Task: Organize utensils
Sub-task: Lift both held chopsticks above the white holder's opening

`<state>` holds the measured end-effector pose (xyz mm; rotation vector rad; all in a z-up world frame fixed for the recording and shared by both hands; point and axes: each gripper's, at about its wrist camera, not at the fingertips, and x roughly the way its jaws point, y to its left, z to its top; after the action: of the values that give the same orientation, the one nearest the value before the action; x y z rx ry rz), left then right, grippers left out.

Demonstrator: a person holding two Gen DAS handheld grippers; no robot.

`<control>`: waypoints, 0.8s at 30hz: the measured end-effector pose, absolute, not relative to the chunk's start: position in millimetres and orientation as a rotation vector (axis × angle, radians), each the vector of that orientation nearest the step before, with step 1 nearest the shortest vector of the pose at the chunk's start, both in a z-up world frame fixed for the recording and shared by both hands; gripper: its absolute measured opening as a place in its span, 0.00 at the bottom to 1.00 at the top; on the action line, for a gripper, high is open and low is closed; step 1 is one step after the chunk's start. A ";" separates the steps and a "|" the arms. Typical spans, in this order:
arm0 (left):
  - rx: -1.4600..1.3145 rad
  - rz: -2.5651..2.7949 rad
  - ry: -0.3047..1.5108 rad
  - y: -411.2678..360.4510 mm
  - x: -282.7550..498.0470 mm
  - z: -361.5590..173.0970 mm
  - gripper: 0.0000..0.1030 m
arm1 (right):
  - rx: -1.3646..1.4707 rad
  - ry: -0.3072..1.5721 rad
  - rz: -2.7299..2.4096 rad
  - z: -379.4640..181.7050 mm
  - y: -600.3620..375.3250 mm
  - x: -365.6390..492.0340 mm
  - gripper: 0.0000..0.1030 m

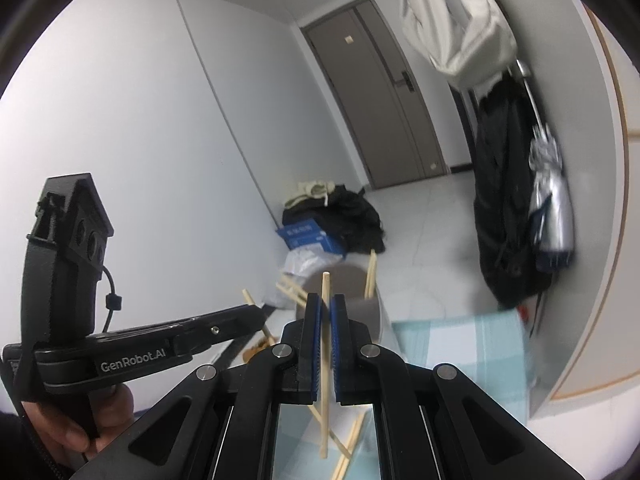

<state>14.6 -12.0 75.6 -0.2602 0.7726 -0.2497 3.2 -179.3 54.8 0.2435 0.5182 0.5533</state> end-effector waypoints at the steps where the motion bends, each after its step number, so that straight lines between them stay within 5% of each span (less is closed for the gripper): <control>1: -0.274 -0.256 0.769 -11.9 16.2 79.1 0.01 | 0.239 0.505 0.554 61.9 -179.4 4.3 0.04; 15: -0.352 -0.228 0.638 23.9 55.2 153.7 0.01 | 0.126 0.349 0.582 149.5 -152.7 44.7 0.04; 24: -0.394 -0.129 0.641 60.0 90.5 142.3 0.01 | 0.051 0.329 0.583 159.9 -118.7 89.4 0.04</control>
<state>90.5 60.0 142.3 -0.3942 0.6415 -0.1289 89.4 -118.7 159.9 0.0507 0.3292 0.5827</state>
